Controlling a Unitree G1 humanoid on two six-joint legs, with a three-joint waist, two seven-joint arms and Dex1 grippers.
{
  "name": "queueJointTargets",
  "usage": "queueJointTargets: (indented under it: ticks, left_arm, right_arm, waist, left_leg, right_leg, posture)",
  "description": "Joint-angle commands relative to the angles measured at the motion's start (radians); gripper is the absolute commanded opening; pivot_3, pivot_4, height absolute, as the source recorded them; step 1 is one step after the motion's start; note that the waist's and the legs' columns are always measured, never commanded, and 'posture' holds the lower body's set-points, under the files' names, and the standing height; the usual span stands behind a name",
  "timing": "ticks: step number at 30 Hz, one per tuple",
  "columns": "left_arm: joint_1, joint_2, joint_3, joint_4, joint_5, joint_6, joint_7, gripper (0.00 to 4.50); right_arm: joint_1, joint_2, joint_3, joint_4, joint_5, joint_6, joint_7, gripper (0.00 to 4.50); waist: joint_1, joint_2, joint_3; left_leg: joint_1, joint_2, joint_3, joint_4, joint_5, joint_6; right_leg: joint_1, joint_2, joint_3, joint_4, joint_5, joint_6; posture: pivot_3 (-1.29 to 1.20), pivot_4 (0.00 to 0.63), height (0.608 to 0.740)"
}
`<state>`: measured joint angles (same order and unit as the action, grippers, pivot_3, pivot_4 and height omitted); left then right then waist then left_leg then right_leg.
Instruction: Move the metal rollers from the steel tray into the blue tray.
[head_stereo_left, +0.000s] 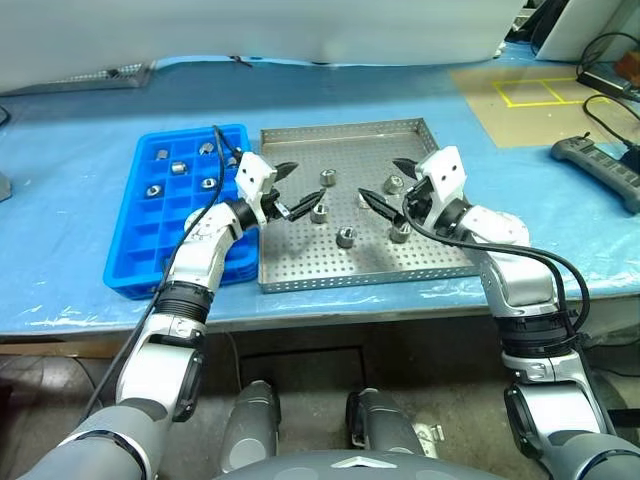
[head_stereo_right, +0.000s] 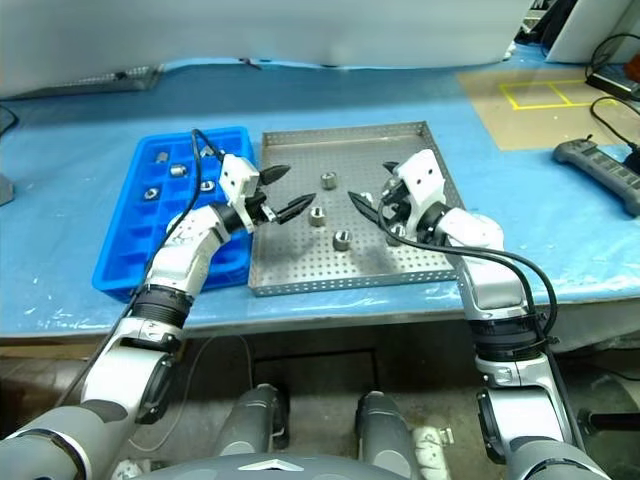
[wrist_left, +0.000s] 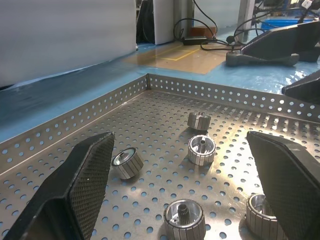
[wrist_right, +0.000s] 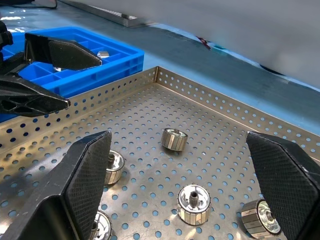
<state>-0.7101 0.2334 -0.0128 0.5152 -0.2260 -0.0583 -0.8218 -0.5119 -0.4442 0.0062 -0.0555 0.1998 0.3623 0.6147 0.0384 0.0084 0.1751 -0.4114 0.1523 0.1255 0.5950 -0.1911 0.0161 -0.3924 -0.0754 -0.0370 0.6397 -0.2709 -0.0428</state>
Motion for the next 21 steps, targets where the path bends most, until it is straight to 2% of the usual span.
queueJointTargets:
  ticks: [1, 21]
  left_arm:
    - [-0.034, 0.008, -0.002, -0.002, 0.006, -0.022, -0.010, 4.46]
    - [-0.030, 0.009, 0.008, -0.023, 0.011, -0.009, 0.007, 4.46]
  right_arm:
    - [-0.002, -0.002, -0.016, -0.050, 0.009, -0.003, -0.010, 4.50]
    - [-0.047, 0.025, -0.012, 0.008, 0.007, -0.022, -0.019, 4.50]
  waist:
    - [0.000, 0.000, 0.000]
    - [0.002, 0.000, 0.000]
  left_leg:
    - [0.000, 0.000, 0.000, 0.000, 0.000, 0.000]
    - [0.000, 0.000, 0.000, 0.000, 0.000, 0.000]
  right_leg:
    - [0.000, 0.000, 0.000, 0.000, 0.000, 0.000]
    - [0.000, 0.000, 0.000, 0.000, 0.000, 0.000]
  posture:
    - [-0.09, 0.150, 0.740]
    - [-0.06, 0.150, 0.740]
